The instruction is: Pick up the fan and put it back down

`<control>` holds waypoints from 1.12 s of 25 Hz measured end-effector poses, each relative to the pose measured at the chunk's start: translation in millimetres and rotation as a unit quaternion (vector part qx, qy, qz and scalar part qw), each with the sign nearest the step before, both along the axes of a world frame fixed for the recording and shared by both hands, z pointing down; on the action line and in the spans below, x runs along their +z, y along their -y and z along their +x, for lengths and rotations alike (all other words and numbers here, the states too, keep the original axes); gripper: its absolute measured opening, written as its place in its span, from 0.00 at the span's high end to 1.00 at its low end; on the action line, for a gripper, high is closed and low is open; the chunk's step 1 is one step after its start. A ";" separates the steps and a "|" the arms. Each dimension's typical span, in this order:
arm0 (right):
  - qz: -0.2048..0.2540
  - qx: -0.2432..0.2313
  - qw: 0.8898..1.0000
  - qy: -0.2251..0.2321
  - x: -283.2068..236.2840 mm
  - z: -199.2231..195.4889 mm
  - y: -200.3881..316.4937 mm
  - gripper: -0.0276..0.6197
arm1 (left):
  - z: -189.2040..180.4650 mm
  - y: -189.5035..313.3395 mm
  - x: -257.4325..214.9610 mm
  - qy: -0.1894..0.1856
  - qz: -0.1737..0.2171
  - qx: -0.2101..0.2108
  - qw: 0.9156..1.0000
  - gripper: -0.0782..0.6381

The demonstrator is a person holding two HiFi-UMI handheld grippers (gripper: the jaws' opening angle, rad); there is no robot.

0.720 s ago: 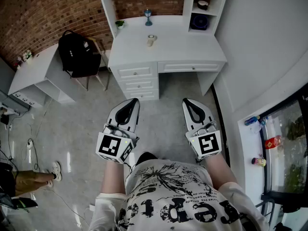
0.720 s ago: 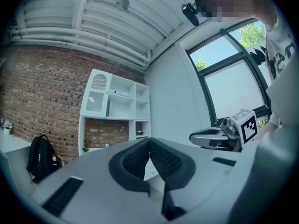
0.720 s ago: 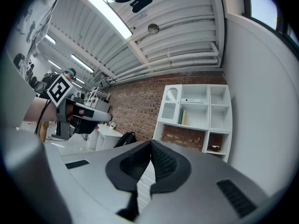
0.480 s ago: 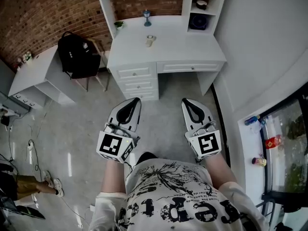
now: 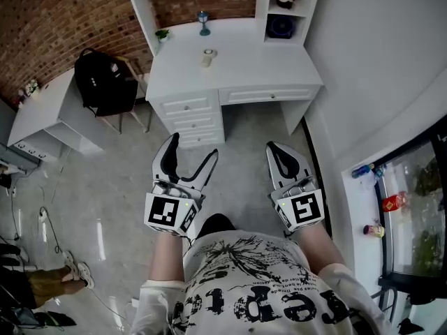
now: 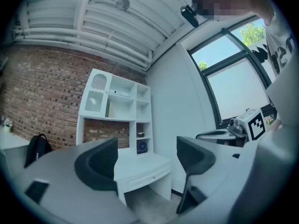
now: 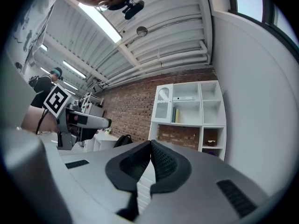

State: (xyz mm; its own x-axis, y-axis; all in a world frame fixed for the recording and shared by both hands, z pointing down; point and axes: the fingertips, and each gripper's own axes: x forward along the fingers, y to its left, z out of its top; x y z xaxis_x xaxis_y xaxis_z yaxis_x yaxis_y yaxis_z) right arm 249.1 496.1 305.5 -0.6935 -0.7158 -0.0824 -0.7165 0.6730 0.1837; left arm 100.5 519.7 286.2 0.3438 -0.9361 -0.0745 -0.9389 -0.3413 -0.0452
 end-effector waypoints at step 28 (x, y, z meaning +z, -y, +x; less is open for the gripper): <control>-0.003 0.064 0.998 -0.010 -17.9 -142.8 348.8 0.93 | -152.1 365.6 6.4 0.016 -0.045 0.033 0.998 0.36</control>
State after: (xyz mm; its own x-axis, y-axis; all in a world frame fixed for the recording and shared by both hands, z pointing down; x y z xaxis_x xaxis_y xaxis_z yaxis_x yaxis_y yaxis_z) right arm 106.3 147.3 287.6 -0.5978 -0.7990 -0.0650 -0.7929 0.5774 0.1947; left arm -51.6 154.2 292.6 0.4060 -0.9137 0.0203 -0.9127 -0.4065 -0.0416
